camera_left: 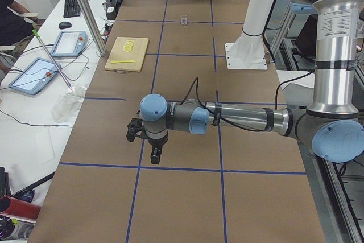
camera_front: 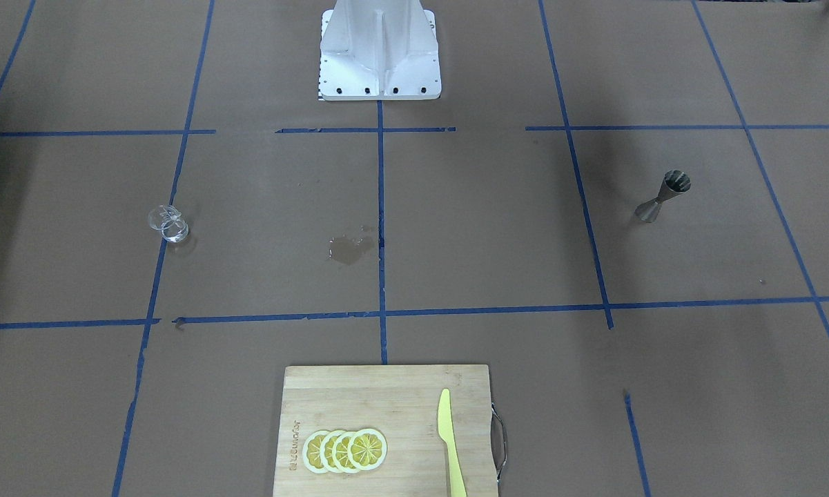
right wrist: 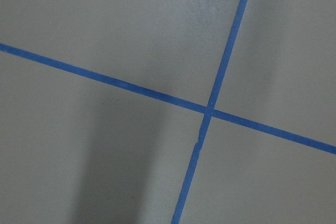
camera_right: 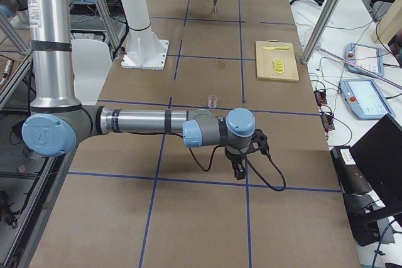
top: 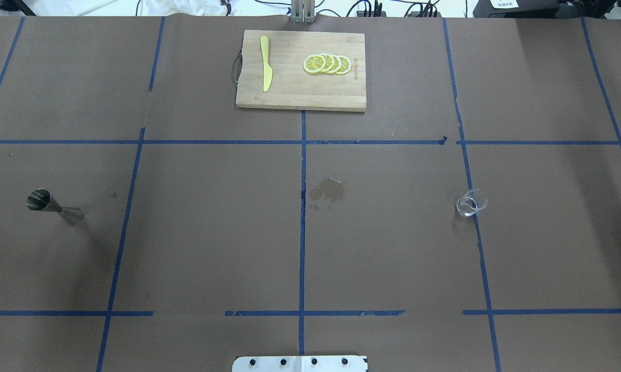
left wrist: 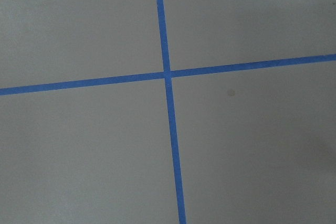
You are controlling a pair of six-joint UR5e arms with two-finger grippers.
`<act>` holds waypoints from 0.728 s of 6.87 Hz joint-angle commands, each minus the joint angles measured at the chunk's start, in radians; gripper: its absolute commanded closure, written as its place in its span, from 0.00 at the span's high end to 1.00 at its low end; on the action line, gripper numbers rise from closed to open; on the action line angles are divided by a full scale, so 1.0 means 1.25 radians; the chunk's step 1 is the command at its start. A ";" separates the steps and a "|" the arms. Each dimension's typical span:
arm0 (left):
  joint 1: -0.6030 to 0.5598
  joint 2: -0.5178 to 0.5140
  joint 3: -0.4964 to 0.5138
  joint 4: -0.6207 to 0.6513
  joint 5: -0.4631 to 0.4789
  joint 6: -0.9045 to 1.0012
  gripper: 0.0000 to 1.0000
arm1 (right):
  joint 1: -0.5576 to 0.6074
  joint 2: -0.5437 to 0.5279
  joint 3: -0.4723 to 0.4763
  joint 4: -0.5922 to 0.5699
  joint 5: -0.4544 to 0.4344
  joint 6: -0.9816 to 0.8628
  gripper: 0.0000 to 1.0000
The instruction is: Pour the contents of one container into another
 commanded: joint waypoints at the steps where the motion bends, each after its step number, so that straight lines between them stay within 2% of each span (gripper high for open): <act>1: 0.000 0.003 -0.002 -0.006 -0.001 0.001 1.00 | 0.004 -0.006 0.052 -0.056 -0.008 0.000 1.00; 5: -0.008 0.020 -0.020 -0.009 0.000 0.009 1.00 | 0.005 -0.027 0.077 -0.082 -0.019 0.000 1.00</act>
